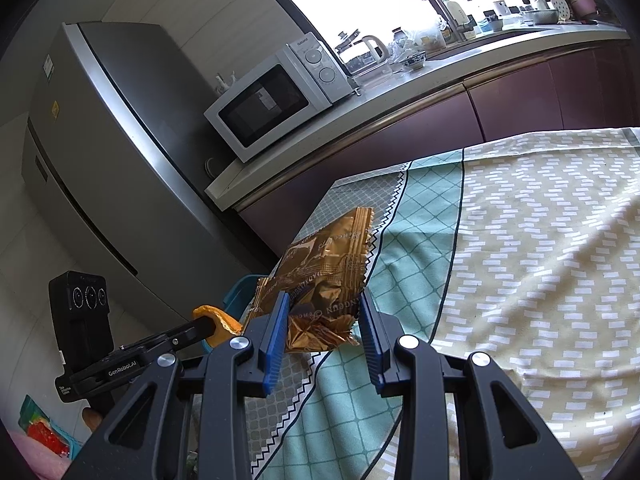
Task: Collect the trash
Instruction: 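Carry the orange peel with the left gripper while the right gripper carries the gold wrapper over the bin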
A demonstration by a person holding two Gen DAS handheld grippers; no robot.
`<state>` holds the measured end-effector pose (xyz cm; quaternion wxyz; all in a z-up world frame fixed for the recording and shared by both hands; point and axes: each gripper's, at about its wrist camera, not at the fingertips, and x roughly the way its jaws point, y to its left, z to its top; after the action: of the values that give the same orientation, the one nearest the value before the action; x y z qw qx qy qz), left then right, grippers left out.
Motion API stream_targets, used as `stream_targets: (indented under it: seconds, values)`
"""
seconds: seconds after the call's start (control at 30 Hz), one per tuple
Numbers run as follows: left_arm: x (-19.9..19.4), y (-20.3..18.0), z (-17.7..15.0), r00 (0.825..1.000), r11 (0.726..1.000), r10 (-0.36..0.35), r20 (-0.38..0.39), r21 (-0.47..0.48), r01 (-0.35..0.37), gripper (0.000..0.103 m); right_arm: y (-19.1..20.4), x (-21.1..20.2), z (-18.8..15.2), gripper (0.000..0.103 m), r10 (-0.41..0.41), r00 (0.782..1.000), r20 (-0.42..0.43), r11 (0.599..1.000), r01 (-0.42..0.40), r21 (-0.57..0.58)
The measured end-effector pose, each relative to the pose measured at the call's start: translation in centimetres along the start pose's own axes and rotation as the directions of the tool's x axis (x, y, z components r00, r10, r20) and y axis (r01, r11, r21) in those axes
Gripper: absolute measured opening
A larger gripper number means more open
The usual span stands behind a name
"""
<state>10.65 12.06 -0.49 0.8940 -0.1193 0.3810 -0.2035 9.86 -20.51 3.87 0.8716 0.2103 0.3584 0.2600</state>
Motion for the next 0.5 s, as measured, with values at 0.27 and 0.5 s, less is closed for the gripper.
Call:
stream_targets:
  seconds: [0.27,0.5]
  values:
    - [-0.4,0.3,0.0,1.000,1.000,0.011,0.004,-0.009,-0.011,0.006,0.5,0.7,0.0,0.033,0.010,1.000,-0.007,1.000,-0.010,-0.004]
    - [-0.7,0.7,0.0,1.000,1.000,0.021,0.008,-0.019,-0.021,0.006,1.1,1.3,0.0,0.033,0.025,1.000,-0.012,1.000,-0.025,-0.011]
